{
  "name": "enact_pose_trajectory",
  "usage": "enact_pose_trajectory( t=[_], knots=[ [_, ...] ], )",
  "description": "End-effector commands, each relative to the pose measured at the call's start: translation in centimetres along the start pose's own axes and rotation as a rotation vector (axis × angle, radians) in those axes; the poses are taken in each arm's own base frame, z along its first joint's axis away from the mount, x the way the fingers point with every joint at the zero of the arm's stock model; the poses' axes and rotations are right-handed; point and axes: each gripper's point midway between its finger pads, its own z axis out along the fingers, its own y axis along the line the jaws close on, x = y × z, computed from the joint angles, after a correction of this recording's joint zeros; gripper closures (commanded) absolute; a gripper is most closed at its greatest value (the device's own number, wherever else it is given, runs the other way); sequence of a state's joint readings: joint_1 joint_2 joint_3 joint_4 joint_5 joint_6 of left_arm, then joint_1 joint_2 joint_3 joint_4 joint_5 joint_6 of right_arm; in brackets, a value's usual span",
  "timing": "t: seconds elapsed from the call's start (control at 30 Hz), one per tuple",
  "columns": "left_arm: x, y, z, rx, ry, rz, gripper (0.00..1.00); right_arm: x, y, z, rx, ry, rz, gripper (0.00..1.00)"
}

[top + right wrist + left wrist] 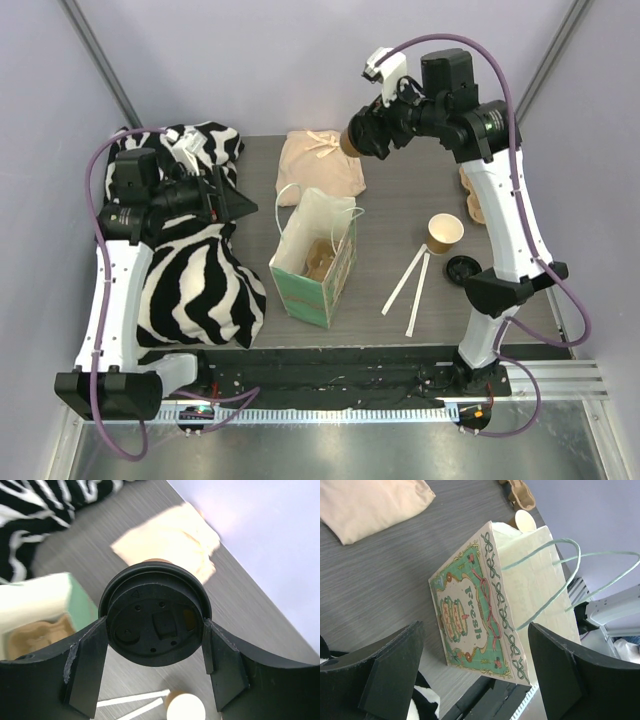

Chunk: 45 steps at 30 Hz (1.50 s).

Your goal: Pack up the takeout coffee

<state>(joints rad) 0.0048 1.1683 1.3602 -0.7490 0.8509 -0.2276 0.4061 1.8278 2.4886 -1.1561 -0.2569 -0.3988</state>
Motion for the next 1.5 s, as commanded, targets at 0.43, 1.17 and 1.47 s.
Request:
enact_pose_trajectory(
  t=[0.43, 1.17, 1.47],
  knots=[
    [1.3, -2.3, -1.8, 0.007, -0.037, 0.132, 0.09, -6.4, 14.0, -6.2, -0.233, -0.179, -0.138, 0.49],
    [2.9, -6.6, 3.7, 0.059, 0.014, 0.212, 0.01, -4.5, 12.6, -10.1, -0.102, -0.116, -0.097, 0.5],
    [3.8, -10.0, 4.6, 0.136, 0.044, 0.314, 0.01, -6.0, 10.3, -11.7, 0.021, -0.184, -0.077, 0.5]
  ],
)
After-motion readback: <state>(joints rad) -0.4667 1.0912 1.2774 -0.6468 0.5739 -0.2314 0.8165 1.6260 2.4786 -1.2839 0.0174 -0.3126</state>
